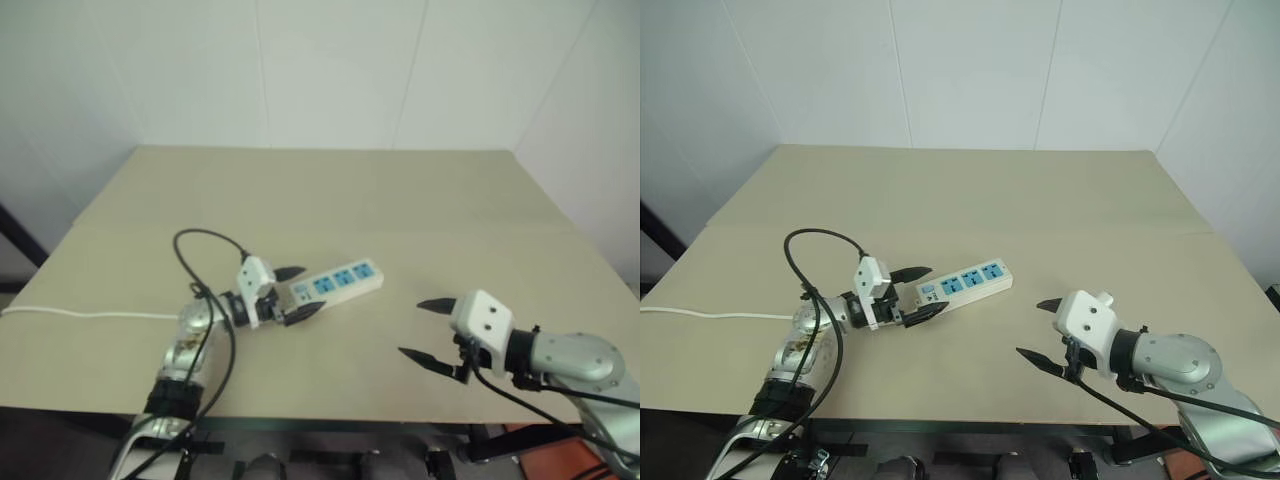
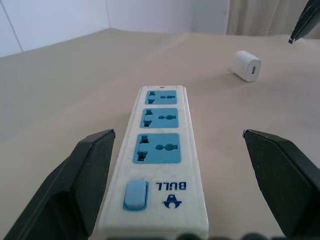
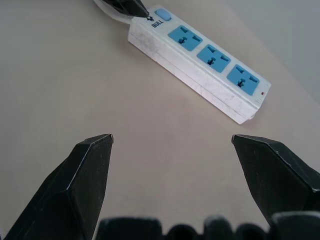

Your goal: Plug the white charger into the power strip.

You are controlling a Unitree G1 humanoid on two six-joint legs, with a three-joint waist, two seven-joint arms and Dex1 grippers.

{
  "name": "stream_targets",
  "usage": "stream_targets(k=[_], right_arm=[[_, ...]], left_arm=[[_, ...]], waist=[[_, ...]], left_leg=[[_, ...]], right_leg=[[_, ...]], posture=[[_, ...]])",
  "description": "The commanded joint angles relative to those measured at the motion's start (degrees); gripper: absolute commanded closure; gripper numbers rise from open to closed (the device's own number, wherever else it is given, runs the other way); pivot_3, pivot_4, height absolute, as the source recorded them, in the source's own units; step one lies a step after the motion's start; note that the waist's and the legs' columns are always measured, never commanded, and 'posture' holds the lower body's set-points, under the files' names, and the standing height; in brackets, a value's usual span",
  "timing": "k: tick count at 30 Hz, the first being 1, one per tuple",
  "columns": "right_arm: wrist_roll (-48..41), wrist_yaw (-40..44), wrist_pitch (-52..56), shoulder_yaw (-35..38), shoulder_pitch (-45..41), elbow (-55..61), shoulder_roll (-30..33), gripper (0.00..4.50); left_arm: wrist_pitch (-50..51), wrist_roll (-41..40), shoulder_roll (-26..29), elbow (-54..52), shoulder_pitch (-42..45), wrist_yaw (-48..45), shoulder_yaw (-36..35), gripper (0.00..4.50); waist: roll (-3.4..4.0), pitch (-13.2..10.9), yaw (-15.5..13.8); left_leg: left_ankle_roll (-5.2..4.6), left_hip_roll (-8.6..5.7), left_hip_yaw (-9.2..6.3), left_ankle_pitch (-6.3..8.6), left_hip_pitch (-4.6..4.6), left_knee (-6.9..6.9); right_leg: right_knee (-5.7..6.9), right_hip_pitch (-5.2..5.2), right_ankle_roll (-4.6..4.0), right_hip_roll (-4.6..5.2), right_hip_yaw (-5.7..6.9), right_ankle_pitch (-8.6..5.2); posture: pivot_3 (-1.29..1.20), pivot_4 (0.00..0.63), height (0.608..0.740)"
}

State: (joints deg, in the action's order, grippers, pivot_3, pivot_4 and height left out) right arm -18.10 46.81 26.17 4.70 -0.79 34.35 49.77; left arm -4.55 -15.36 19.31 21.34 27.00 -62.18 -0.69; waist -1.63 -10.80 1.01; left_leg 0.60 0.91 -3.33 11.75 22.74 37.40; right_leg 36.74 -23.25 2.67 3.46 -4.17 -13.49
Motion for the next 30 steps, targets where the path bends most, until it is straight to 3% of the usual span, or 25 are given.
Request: stream_targets(k=[1,12,20,30], right_arm=[[0.4,0.5,-1.9,0.3,-0.3,0.8,-0.1,0.00],[0.2,1.7,-2.0,1.7,-0.1,1.5,0.8,0.00],[0.5,1.1,-1.2,2.2,0.9,2.5,0.9,0.00],[0.7,0.9,-0.8,3.0,1.9,3.4,0.7,0.00]], left_arm=[[-5.9,-2.5,0.5,5.2,1.3,-3.2,-2.3,0.02],[-16.6,-3.0,-0.7,23.7,8.3,-9.6,-4.2,0.02],[-19.0,-2.7,-2.8,29.0,10.3,-13.1,-3.8,0.02],[-23.7,-0.1,-3.3,35.5,12.5,-10.2,-4.0,0.02]], waist=[[0.00,0.0,-0.1],[0.00,0.0,-0.2],[0.00,0.0,-0.2],[-0.01,0.0,-0.2]], left_leg=[[0.00,0.00,0.00,0.00,0.02,0.00],[0.00,-0.01,-0.01,0.00,0.06,0.01],[0.00,-0.01,-0.01,0.00,0.06,0.01],[0.00,-0.01,-0.02,0.00,0.05,0.01]], right_leg=[[0.00,-0.01,0.00,0.00,0.00,0.00],[-0.05,-0.01,0.01,0.01,0.02,0.01],[-0.03,-0.01,0.02,0.00,0.02,0.01],[-0.03,0.00,0.03,0.00,0.02,0.01]], posture=[[0.00,0.150,0.740],[0.00,0.150,0.740],[0.00,0.150,0.740],[0.00,0.150,0.740]])
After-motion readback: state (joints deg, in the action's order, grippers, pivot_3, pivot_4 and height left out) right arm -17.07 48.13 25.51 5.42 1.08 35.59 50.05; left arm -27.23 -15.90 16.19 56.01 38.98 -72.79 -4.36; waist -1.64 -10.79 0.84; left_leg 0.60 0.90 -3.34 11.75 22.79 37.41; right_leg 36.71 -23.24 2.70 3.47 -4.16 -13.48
